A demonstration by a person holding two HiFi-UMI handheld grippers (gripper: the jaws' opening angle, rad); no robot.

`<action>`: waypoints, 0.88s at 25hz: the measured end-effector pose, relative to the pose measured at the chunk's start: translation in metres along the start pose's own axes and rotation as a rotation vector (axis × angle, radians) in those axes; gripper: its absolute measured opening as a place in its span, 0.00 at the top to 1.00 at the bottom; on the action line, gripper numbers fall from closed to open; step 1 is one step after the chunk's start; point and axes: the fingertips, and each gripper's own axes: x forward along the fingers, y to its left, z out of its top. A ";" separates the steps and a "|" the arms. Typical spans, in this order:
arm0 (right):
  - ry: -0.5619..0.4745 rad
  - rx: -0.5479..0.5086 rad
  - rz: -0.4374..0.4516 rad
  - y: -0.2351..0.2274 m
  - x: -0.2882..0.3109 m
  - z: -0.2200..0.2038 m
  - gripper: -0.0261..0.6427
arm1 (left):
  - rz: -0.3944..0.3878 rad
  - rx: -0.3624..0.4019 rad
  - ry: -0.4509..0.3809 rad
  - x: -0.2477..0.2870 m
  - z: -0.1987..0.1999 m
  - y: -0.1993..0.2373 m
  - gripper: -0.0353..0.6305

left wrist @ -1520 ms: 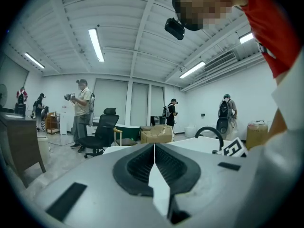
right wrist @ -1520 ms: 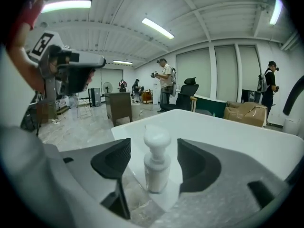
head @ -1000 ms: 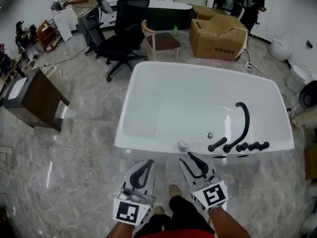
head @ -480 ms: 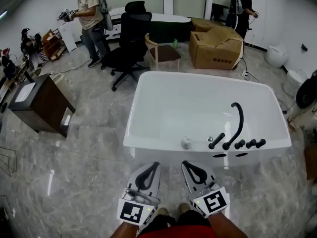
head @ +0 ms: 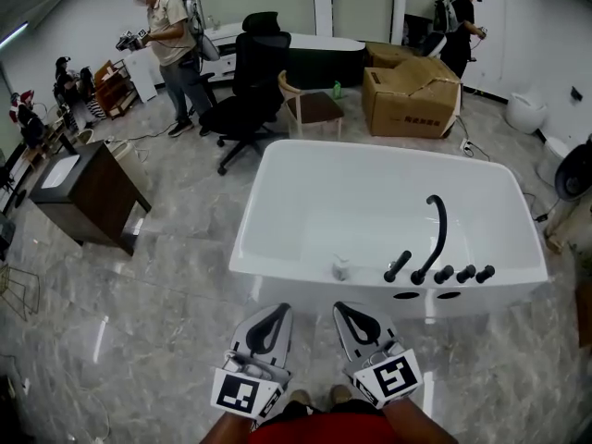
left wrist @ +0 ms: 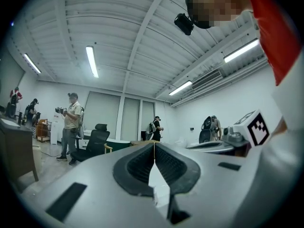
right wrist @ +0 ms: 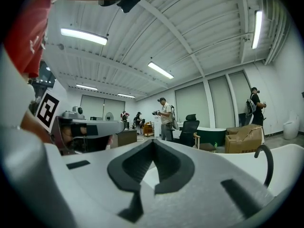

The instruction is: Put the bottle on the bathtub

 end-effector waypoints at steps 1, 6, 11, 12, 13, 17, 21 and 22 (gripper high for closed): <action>0.000 -0.003 0.005 -0.001 -0.003 0.000 0.95 | 0.002 0.001 -0.002 0.000 0.001 -0.004 0.93; -0.001 -0.013 0.029 0.000 -0.012 0.001 0.95 | 0.010 0.011 -0.003 -0.002 0.006 -0.018 0.93; -0.001 -0.009 0.055 0.005 -0.017 -0.003 0.95 | 0.021 0.017 0.006 -0.007 0.003 -0.024 0.93; 0.001 -0.010 0.058 0.006 -0.019 -0.002 0.95 | 0.023 0.017 0.007 -0.008 0.004 -0.025 0.93; 0.003 -0.010 0.060 0.007 -0.019 -0.002 0.95 | 0.025 0.017 0.007 -0.009 0.005 -0.025 0.93; 0.011 -0.008 0.061 0.009 -0.022 -0.004 0.95 | 0.027 0.016 0.008 -0.011 0.006 -0.026 0.93; 0.015 -0.009 0.058 0.009 -0.029 -0.005 0.95 | 0.026 0.014 0.008 -0.013 0.005 -0.030 0.93; 0.016 -0.009 0.056 0.009 -0.030 -0.005 0.95 | 0.025 0.013 0.008 -0.013 0.005 -0.032 0.93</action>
